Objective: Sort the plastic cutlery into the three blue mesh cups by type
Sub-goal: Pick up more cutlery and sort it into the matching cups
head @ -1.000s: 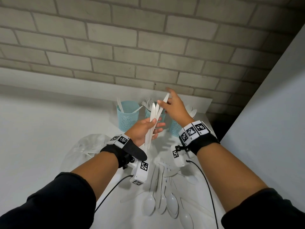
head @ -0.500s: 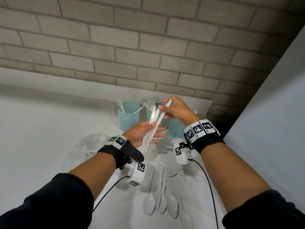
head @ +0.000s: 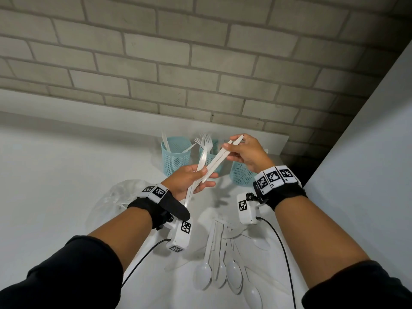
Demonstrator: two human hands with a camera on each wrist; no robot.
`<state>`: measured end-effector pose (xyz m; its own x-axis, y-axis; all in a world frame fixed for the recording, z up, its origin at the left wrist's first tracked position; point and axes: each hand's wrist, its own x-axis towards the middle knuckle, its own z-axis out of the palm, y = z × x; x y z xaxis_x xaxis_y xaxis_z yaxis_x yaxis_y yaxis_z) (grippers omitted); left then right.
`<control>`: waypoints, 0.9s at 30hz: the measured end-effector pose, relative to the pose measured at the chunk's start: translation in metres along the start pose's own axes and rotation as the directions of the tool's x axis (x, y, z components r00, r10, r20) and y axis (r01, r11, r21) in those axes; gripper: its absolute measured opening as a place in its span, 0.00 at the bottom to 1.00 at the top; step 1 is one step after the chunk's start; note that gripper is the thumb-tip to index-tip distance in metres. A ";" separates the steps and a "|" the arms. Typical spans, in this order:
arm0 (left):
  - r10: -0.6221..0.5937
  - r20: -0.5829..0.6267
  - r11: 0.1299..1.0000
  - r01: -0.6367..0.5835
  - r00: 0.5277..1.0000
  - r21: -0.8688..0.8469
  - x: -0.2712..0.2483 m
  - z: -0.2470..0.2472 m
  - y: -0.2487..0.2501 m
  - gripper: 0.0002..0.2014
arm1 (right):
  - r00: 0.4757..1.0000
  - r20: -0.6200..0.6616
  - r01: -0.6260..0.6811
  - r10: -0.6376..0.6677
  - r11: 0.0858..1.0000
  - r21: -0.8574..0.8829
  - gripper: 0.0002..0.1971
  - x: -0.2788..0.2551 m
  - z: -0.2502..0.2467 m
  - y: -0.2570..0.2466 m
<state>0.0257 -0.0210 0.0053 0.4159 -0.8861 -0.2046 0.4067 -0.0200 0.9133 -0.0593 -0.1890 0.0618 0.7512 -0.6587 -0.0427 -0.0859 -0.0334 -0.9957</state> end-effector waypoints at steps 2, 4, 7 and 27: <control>0.002 -0.018 1.000 -0.002 1.000 0.028 0.001 0.000 0.000 0.10 | 0.998 -0.024 0.061 -0.066 0.986 -0.155 0.20 0.002 -0.002 0.000; 0.011 -0.042 0.998 -0.009 0.999 0.057 0.002 -0.001 -0.001 0.09 | 0.973 0.001 0.186 -0.231 0.779 -0.598 0.23 0.003 -0.004 -0.002; 0.023 -0.071 0.996 -0.017 0.997 0.083 0.003 -0.003 -0.001 0.07 | 0.909 0.267 0.341 -0.320 0.200 -0.919 0.14 -0.001 0.000 -0.003; 0.170 -0.270 0.969 -0.211 0.948 -0.131 0.014 -0.013 -0.003 0.10 | 0.929 0.317 0.357 -0.193 0.230 -0.905 0.21 -0.015 0.003 0.021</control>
<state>0.0413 -0.0273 -0.0047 0.6831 -0.7181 -0.1333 0.4123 0.2285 0.8819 -0.0702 -0.1778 0.0412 0.9217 -0.3667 0.1265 -0.3440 -0.9233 -0.1706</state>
